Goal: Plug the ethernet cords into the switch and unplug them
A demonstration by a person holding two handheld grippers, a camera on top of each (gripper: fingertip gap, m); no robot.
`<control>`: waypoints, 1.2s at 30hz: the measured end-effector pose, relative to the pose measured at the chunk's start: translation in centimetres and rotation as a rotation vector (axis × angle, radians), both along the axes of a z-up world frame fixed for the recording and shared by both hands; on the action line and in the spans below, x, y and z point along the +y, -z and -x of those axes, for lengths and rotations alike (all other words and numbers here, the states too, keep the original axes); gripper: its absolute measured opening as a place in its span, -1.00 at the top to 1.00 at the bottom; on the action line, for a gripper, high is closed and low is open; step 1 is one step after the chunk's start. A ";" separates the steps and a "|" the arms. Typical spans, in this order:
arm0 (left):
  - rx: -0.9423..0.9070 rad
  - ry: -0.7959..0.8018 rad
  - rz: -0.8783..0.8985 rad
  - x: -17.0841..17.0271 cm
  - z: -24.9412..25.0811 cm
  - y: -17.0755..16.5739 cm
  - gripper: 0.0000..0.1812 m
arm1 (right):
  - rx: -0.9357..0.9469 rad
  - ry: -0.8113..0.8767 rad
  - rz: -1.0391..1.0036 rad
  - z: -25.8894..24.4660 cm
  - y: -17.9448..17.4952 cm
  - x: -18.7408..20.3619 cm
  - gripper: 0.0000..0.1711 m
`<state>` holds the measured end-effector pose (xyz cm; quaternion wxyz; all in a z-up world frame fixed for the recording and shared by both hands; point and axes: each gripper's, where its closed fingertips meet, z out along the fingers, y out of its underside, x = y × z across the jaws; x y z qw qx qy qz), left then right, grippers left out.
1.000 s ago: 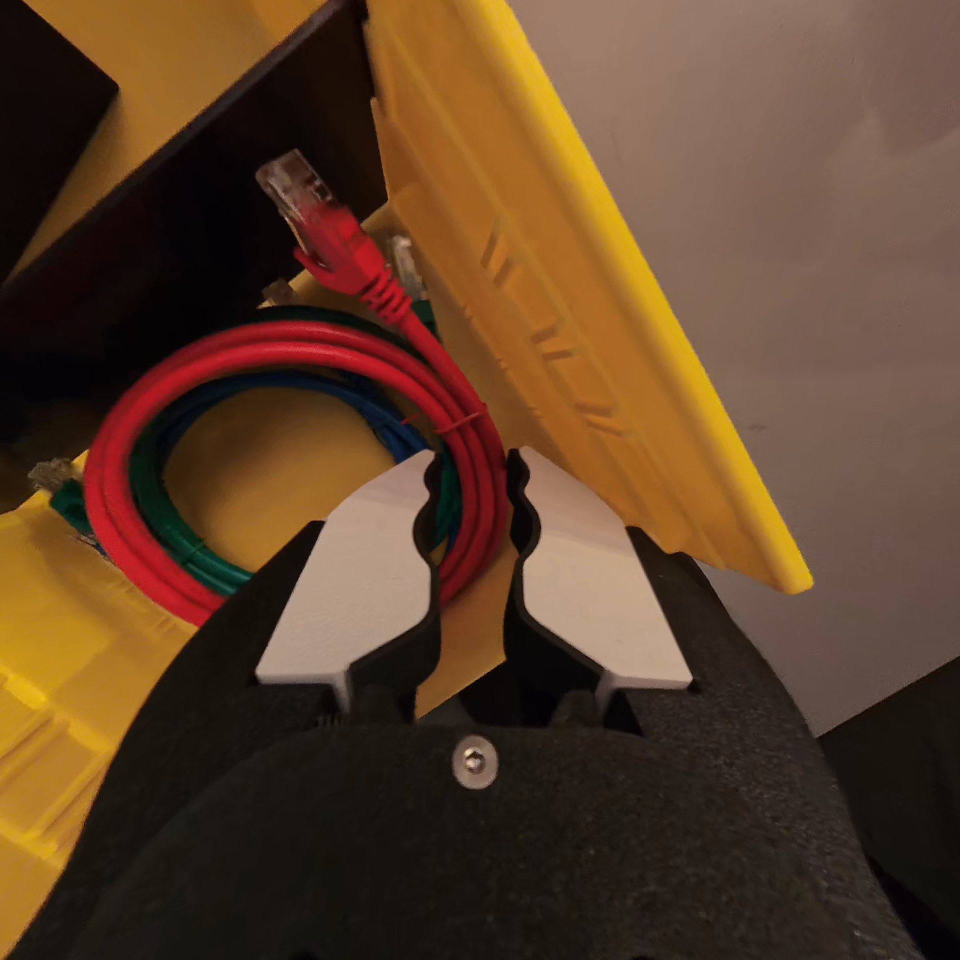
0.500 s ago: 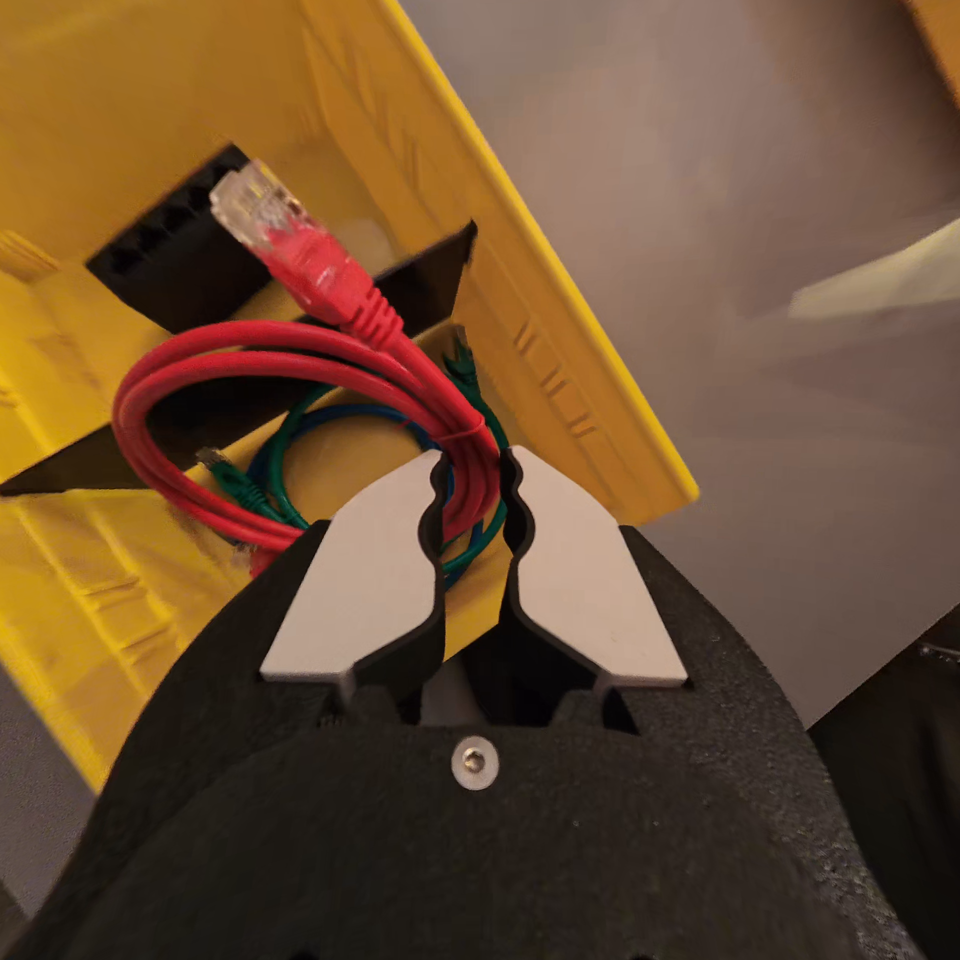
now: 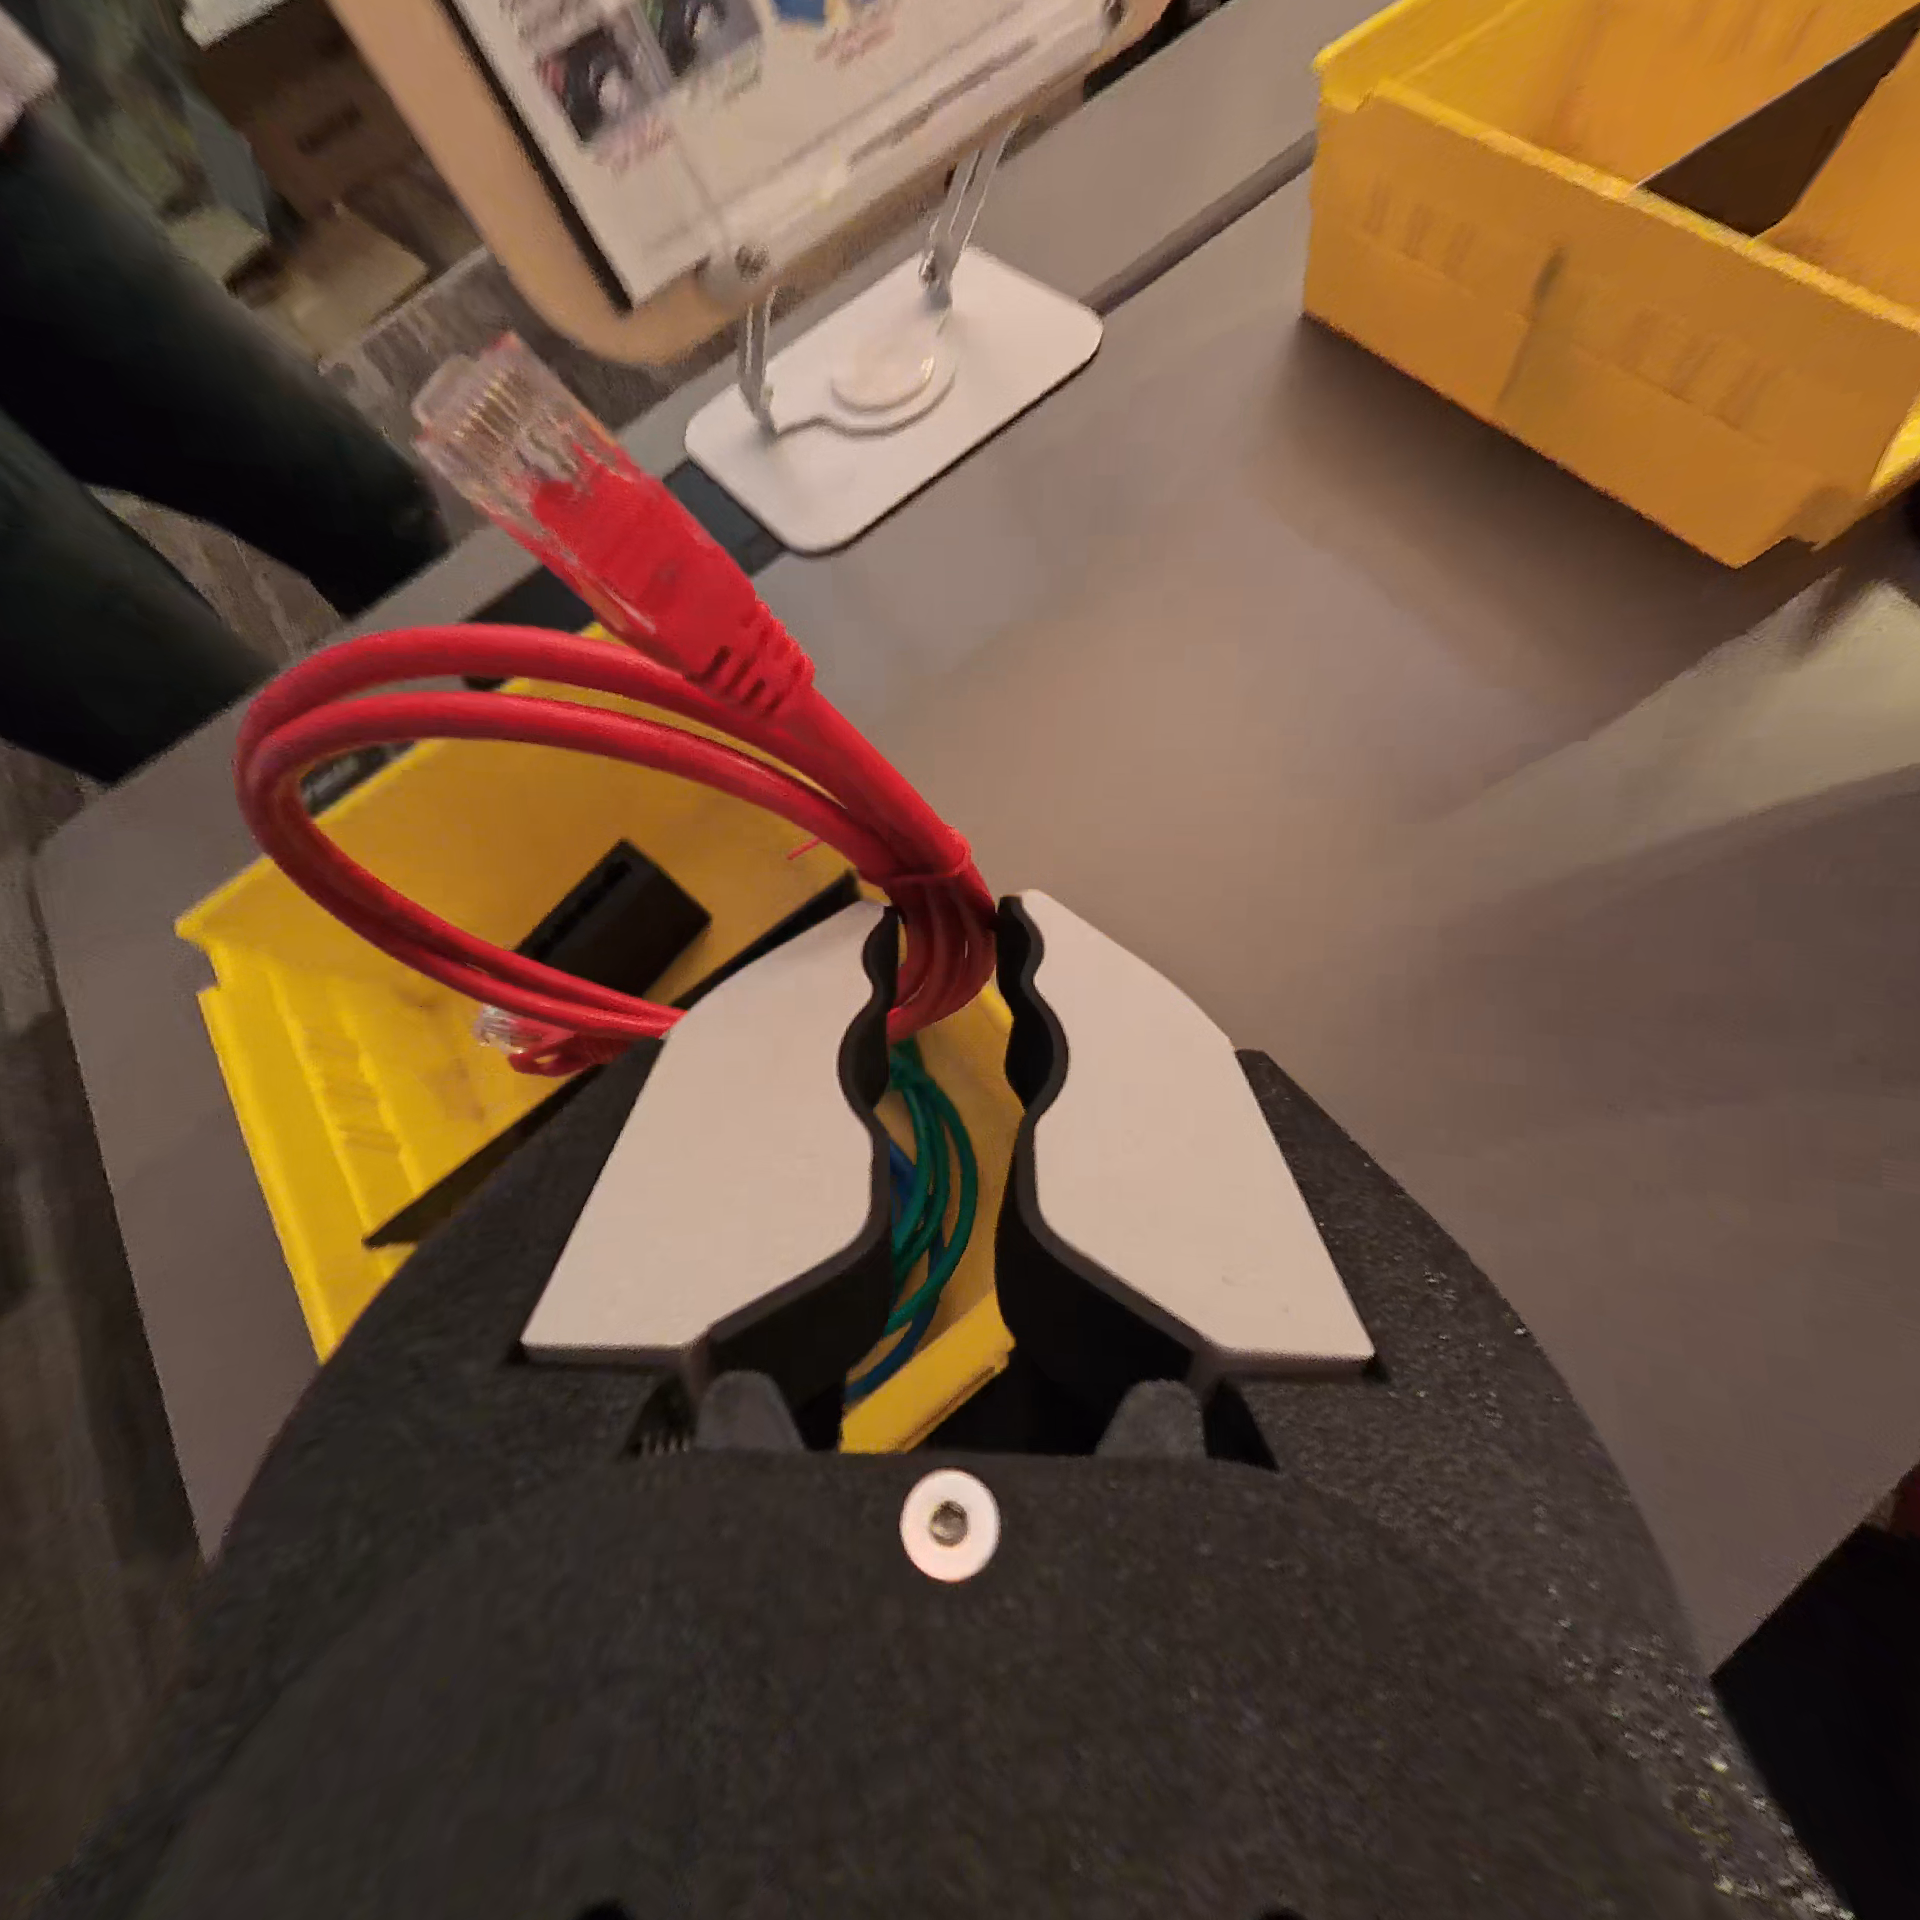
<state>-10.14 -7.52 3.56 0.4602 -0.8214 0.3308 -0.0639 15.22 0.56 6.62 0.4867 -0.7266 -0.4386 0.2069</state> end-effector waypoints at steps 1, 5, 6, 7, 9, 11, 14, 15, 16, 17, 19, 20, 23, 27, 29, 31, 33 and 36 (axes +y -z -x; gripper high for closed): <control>-0.010 0.023 -0.020 -0.3 -0.9 -0.8 0.80 | 0.058 -0.093 -0.020 2.6 -0.5 -1.5 0.54; -0.147 0.180 -0.046 -1.8 -6.1 -3.9 0.80 | 0.232 -0.375 -0.069 10.7 -1.1 -7.9 0.42; -0.181 0.234 -0.044 -2.2 -7.6 -4.5 0.80 | 0.245 -0.410 -0.098 12.0 -0.8 -9.0 0.40; -0.211 0.287 -0.045 -2.7 -9.0 -5.0 0.80 | 0.247 -0.436 -0.138 12.9 -0.6 -9.9 0.39; -0.251 0.370 -0.037 -3.3 -11.1 -5.5 0.80 | 0.264 -0.474 -0.232 13.8 -0.5 -11.0 0.38; -0.293 0.452 -0.022 -3.9 -12.8 -6.0 0.80 | 0.325 -0.506 -0.272 13.7 -1.1 -11.8 0.38; -0.372 0.562 0.010 -4.6 -14.5 -6.7 0.80 | 0.375 -0.532 -0.271 13.1 -1.4 -11.8 0.37; -0.399 0.596 0.019 -4.8 -14.9 -6.9 0.80 | 0.364 -0.536 -0.279 12.9 -1.3 -11.6 0.37; -0.425 0.632 0.031 -5.1 -15.2 -7.2 0.80 | 0.347 -0.543 -0.286 12.8 -1.1 -11.5 0.39; -0.451 0.676 0.037 -5.3 -15.5 -7.5 0.80 | 0.335 -0.557 -0.294 12.8 -0.8 -11.5 0.45; -0.512 0.731 0.067 -5.5 -15.9 -8.0 0.80 | 0.314 -0.595 -0.318 12.6 -0.5 -12.0 0.74; -0.535 0.742 0.085 -5.2 -16.0 -8.1 0.79 | 0.307 -0.590 -0.352 12.5 -0.6 -12.0 0.78; -0.606 0.680 0.103 -3.2 -16.3 -8.1 0.76 | 0.228 -0.459 -0.470 12.3 -0.6 -10.6 0.86; -0.627 0.601 0.073 -1.1 -17.6 -6.7 0.58 | 0.100 -0.212 -0.642 11.8 -0.7 -7.9 0.87; -0.591 0.564 0.030 -0.1 -18.1 -6.1 0.83 | 0.025 -0.122 -0.671 11.4 -0.2 -6.5 0.87; -0.530 0.532 0.015 0.7 -18.1 -5.6 0.85 | 0.010 -0.121 -0.630 11.3 0.4 -5.6 0.83; -0.481 0.533 0.008 1.0 -17.8 -5.4 0.89 | 0.040 -0.219 -0.565 11.2 0.7 -5.9 0.76; -0.411 0.574 -0.012 1.0 -17.2 -5.8 0.93 | 0.078 -0.352 -0.463 9.6 -0.2 -6.4 0.69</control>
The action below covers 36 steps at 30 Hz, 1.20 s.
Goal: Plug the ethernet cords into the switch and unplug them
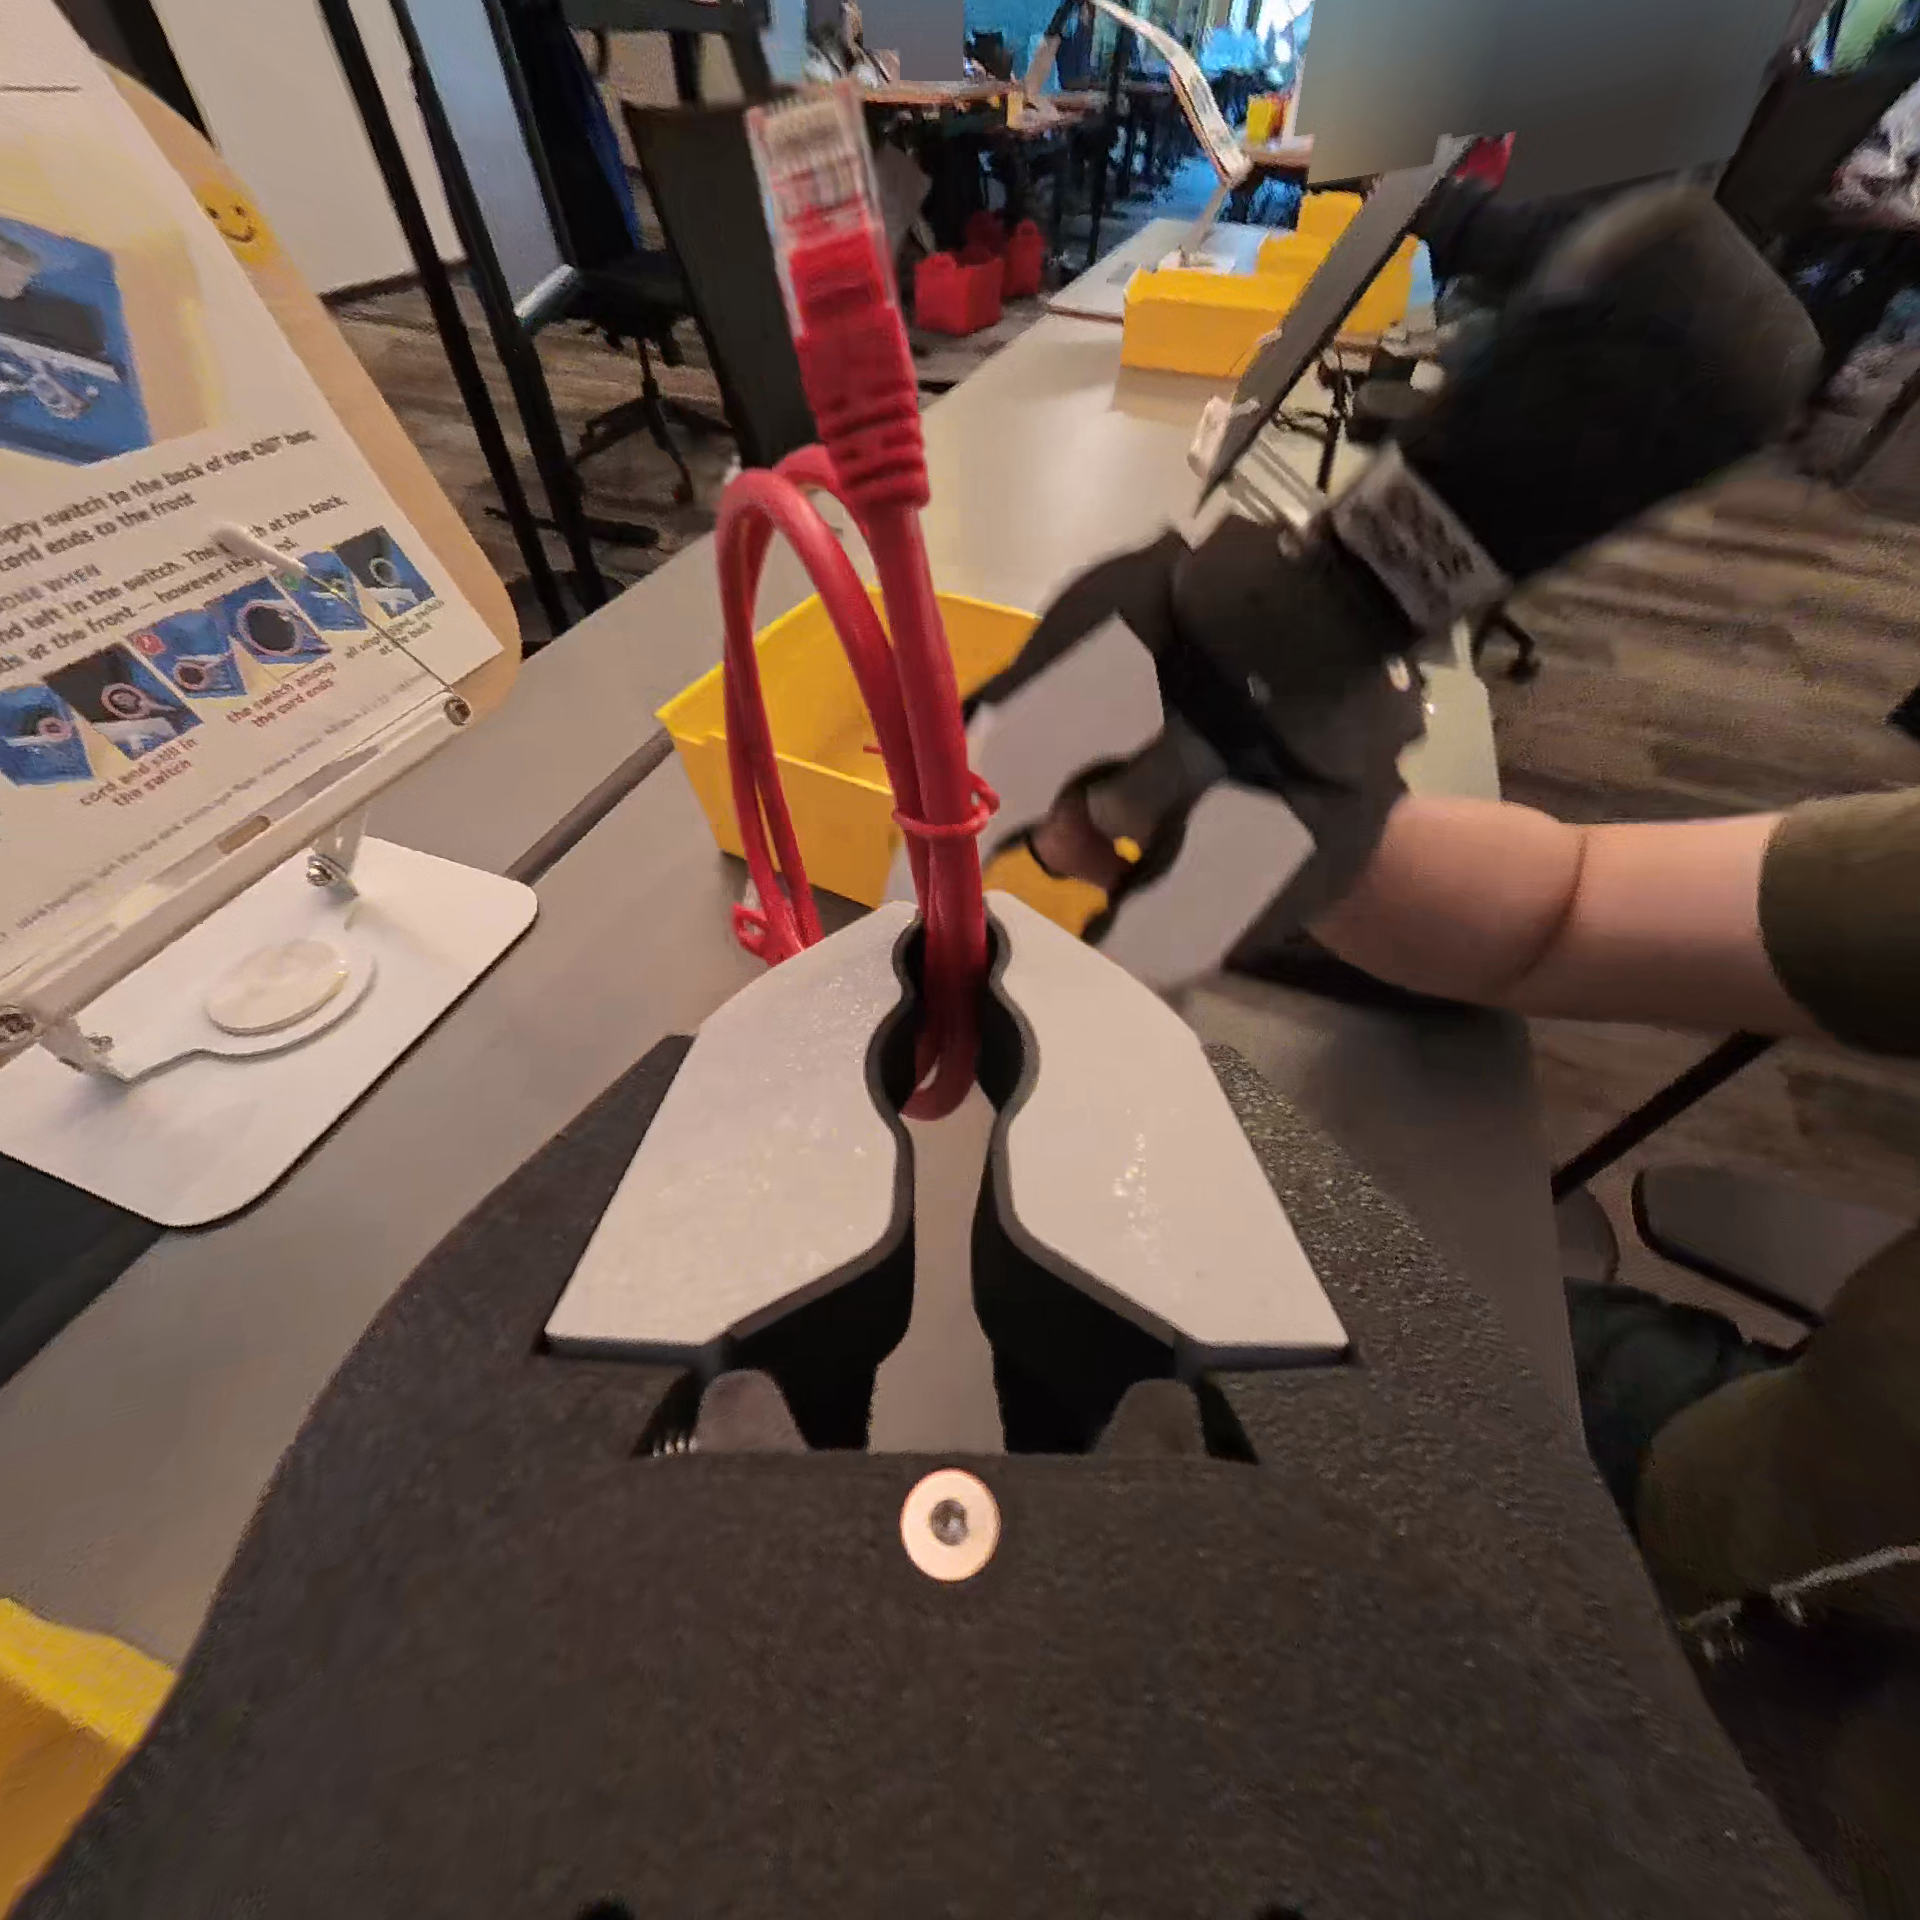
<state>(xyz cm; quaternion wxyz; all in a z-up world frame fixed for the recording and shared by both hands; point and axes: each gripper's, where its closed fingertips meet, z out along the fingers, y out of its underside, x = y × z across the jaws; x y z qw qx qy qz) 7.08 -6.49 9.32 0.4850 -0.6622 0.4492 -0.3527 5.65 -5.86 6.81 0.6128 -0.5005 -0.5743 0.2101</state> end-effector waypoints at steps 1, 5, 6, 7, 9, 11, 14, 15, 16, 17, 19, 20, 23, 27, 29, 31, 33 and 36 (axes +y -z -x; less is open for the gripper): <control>0.014 0.012 -0.002 0.0 0.0 -0.3 0.93 | 0.025 -0.017 0.026 -0.9 -0.9 0.1 0.70; 0.006 0.030 0.013 0.7 -0.6 -1.5 0.93 | 0.212 -0.114 0.209 -3.8 -5.0 -0.5 0.70; -0.024 0.037 0.034 0.8 -0.9 -1.7 0.93 | 0.255 -0.089 0.214 -4.4 -5.8 -0.2 0.71; -0.050 0.061 0.053 0.7 -1.3 -1.7 0.93 | 0.279 -0.049 0.205 -4.8 -6.4 0.2 0.71; -0.090 0.138 0.074 -0.1 -2.1 -1.5 0.93 | 0.290 0.005 0.189 -5.3 -6.8 0.7 0.71; -0.117 0.196 0.097 -0.8 -2.6 -1.1 0.93 | 0.280 -0.005 0.253 -5.0 -6.6 0.4 0.69; -0.148 0.222 0.079 -1.1 -2.9 -0.9 0.93 | 0.272 -0.046 0.426 -4.3 -5.8 0.0 0.68; -0.148 0.223 0.065 -1.2 -3.0 -0.9 0.93 | 0.274 -0.047 0.480 -4.1 -5.5 0.0 0.67; -0.139 0.227 0.046 -1.3 -3.1 -0.9 0.93 | 0.275 -0.071 0.534 -3.9 -5.3 -0.2 0.63; -0.124 0.222 0.027 -1.3 -3.2 -0.8 0.93 | 0.286 -0.105 0.587 -3.7 -5.3 -0.5 0.62; -0.093 0.222 -0.019 -1.6 -3.4 -0.6 0.93 | 0.343 -0.185 0.661 -3.5 -5.9 -1.1 0.63; -0.086 0.226 -0.046 -1.8 -3.6 -0.6 0.93 | 0.374 -0.210 0.685 -3.5 -6.2 -1.2 0.63; -0.066 0.230 -0.068 -2.2 -4.0 -0.4 0.93 | 0.426 -0.226 0.682 -4.0 -6.6 -0.7 0.63; -0.056 0.226 -0.066 -2.4 -4.2 -0.3 0.93 | 0.401 -0.376 0.665 -4.1 -7.2 -2.5 0.65; -0.057 0.234 -0.071 -2.6 -4.3 -0.3 0.93 | 0.399 -0.403 0.643 -4.3 -7.3 -2.9 0.71; -0.051 0.234 -0.071 -2.7 -4.4 -0.3 0.93 | 0.391 -0.393 0.634 -4.4 -7.1 -2.8 0.78; -0.034 0.245 -0.076 -2.9 -4.6 0.0 0.93 | 0.379 -0.383 0.638 -4.4 -6.9 -2.6 0.79; -0.036 0.246 -0.080 -2.9 -4.6 -0.1 0.93 | 0.374 -0.398 0.632 -4.4 -7.0 -2.9 0.78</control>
